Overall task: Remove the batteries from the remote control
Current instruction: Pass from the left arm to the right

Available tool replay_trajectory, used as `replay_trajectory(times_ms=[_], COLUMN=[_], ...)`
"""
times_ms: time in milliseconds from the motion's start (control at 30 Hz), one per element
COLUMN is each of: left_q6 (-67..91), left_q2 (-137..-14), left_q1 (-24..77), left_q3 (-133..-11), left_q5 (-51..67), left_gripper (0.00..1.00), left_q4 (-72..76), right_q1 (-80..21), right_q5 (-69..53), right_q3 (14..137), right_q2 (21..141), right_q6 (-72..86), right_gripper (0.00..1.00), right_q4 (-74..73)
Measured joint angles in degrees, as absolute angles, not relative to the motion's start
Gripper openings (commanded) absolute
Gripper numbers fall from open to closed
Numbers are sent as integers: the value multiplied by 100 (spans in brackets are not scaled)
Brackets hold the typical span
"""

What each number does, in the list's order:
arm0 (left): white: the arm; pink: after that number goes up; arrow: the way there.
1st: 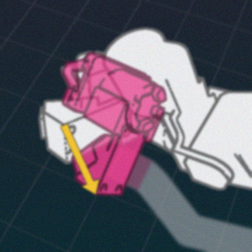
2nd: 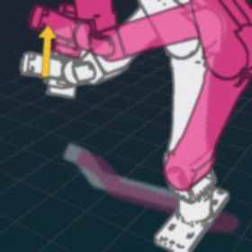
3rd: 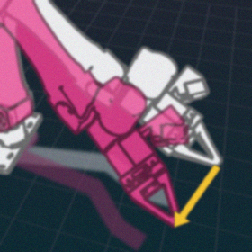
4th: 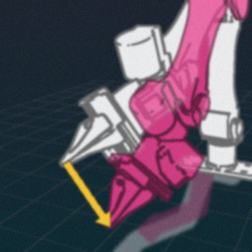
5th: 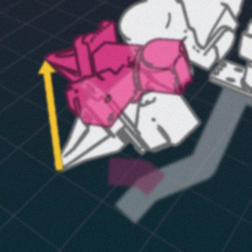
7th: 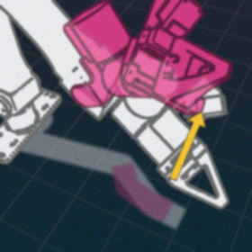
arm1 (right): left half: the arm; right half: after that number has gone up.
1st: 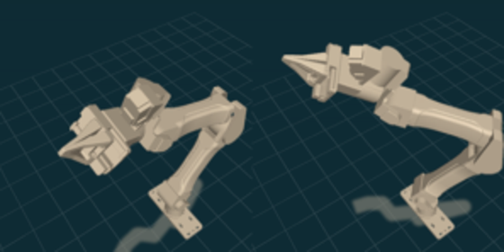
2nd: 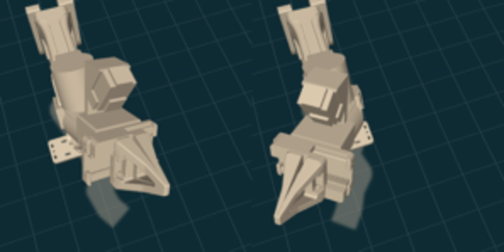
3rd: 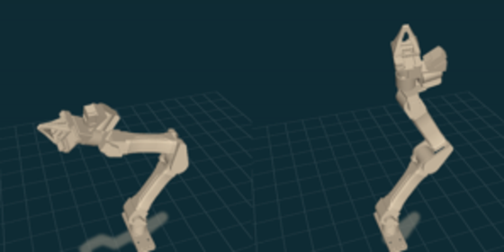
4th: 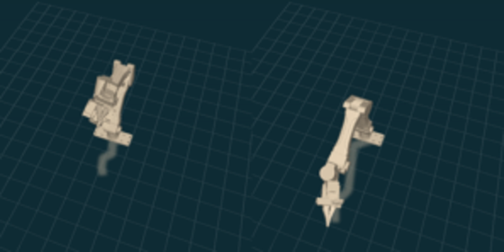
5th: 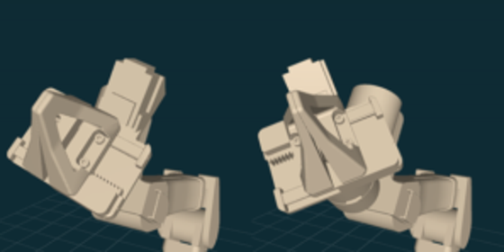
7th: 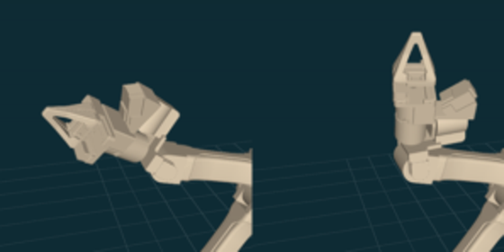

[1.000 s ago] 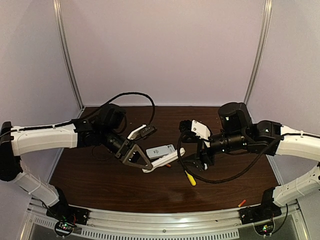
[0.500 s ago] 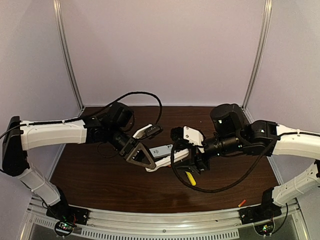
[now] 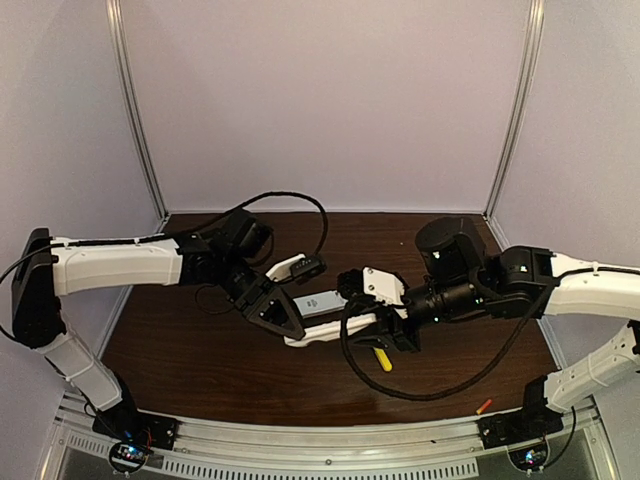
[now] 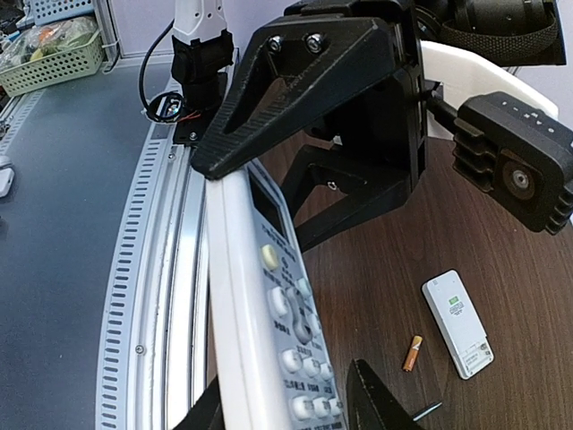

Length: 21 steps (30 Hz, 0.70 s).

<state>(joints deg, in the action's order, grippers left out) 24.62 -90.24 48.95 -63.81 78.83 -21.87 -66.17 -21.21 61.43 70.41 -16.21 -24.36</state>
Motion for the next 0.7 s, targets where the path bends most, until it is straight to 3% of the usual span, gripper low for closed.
replay_trajectory(times_ms=[167,300,500,633,700], left_q6=[2464,2469,2482,2423,2392], left_q2=[-9072,-9102,-9113,-9113,-9120], left_q1=[4877,4866,4790,4729,4698], left_q3=[-6418,-6418,-6420,-6438,-6475], left_q5=[7981,8020,8047,7848,7644], left_gripper=[23,35,53,81,85], left_q4=[-2281,-2338,-2381,-2309,-2211], right_q1=[-6630,-6652,-6654,-6674,-6685], right_q5=[-2126,-2145,-2167,-2163,-2161], right_q3=[6106,6045,5951,5824,5780], right_q2=[7039,7030,7013,7002,6995], right_q6=[-1568,-1483,-1389,-1122,-943], right_gripper=[9,0,0,0,0], right_q4=[-2403,-2340,-2202,-2005,-1778])
